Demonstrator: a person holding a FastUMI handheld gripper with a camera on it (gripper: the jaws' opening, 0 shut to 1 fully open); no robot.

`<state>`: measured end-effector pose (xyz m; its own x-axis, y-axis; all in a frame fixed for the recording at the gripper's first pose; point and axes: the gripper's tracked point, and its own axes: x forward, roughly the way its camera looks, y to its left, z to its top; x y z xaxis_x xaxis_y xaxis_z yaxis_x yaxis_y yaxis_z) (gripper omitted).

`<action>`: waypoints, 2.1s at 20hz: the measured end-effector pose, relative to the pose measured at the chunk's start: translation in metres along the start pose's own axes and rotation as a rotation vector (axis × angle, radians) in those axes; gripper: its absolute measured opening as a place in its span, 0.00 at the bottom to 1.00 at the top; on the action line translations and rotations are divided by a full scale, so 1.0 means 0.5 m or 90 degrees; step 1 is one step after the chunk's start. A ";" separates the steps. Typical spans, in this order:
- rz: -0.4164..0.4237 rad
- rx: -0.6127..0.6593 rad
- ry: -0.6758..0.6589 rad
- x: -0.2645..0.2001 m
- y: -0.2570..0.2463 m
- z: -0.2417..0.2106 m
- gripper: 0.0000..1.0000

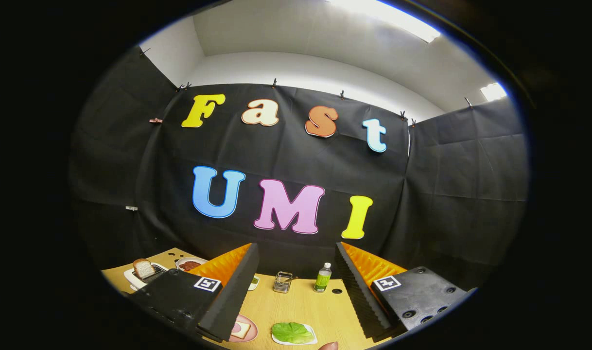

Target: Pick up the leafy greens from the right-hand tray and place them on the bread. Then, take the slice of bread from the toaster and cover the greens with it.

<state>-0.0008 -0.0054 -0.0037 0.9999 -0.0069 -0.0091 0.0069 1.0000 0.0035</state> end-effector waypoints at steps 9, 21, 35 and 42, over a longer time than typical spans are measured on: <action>0.020 0.004 0.042 0.022 0.006 -0.046 0.98; 0.146 0.035 0.402 0.051 -0.042 -0.540 0.96; 0.294 -0.012 0.643 0.082 0.007 -0.944 0.94; 0.302 -0.028 0.695 0.087 0.021 -1.015 0.87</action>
<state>0.0384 0.0067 -0.5115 0.3663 0.3496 -0.8623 -0.3835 0.9011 0.2025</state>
